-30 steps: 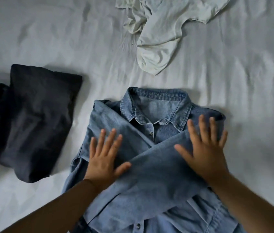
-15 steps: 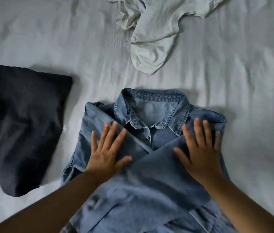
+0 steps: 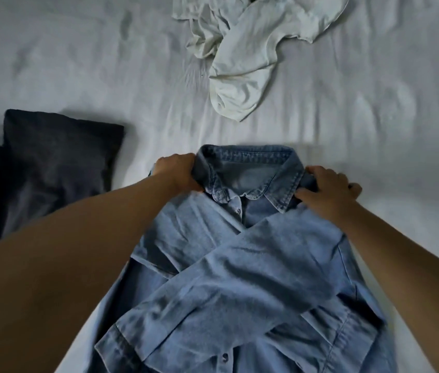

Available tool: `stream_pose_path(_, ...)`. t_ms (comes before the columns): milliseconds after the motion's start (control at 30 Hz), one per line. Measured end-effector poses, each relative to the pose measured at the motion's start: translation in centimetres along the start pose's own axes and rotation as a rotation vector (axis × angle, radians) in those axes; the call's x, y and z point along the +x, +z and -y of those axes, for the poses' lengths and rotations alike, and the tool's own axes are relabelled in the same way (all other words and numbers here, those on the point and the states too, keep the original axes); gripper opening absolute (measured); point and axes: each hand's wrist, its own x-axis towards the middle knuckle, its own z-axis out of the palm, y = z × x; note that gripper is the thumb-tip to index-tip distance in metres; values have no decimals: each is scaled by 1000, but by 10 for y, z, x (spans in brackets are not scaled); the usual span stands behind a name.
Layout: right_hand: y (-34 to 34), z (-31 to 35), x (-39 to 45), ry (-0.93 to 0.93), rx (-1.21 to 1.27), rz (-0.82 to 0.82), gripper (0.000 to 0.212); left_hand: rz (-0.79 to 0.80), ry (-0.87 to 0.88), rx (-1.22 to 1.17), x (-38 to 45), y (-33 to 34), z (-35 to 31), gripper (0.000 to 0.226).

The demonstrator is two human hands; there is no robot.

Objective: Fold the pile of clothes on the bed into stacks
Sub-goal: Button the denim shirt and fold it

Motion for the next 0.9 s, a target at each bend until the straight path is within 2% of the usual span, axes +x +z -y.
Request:
stream_pose_path(67, -10, -5, -22, -78, 30, -79, 21, -25, 33, 3, -23, -7, 2, 43)
stream_pose_path(100, -14, -9, -32, -121, 50, -74, 18, -54, 61, 4, -37, -11, 4, 40)
stream_pose_path(200, -24, -16, -73, -217, 81, -39, 34, -170, 155, 73, -83, -19, 18, 44)
stream_pose_path(400, -22, -33, -156, -319, 29, 6, 23, -112, 224, 206, -182, -4, 37, 50)
stream_pose_path(533, -15, -42, -224, -364, 59, -34, 35, -104, 302, 34, -251, 20, 47, 35)
stream_pose_path(633, -4, -52, -267, -395, 45, -54, 14, -60, 351, 38, -294, 41, 55, 36)
stream_pose_path(700, 10, -62, -295, -447, 28, -81, 20, -47, 396, 71, -322, 59, 62, 33)
stream_pose_path(800, 32, -76, -335, -473, -10, -77, 32, -66, 485, 0, -359, 92, 73, 25)
stream_pose_path(900, 52, -79, -377, -431, -20, -52, 26, -110, 544, -15, -394, 122, 76, 18)
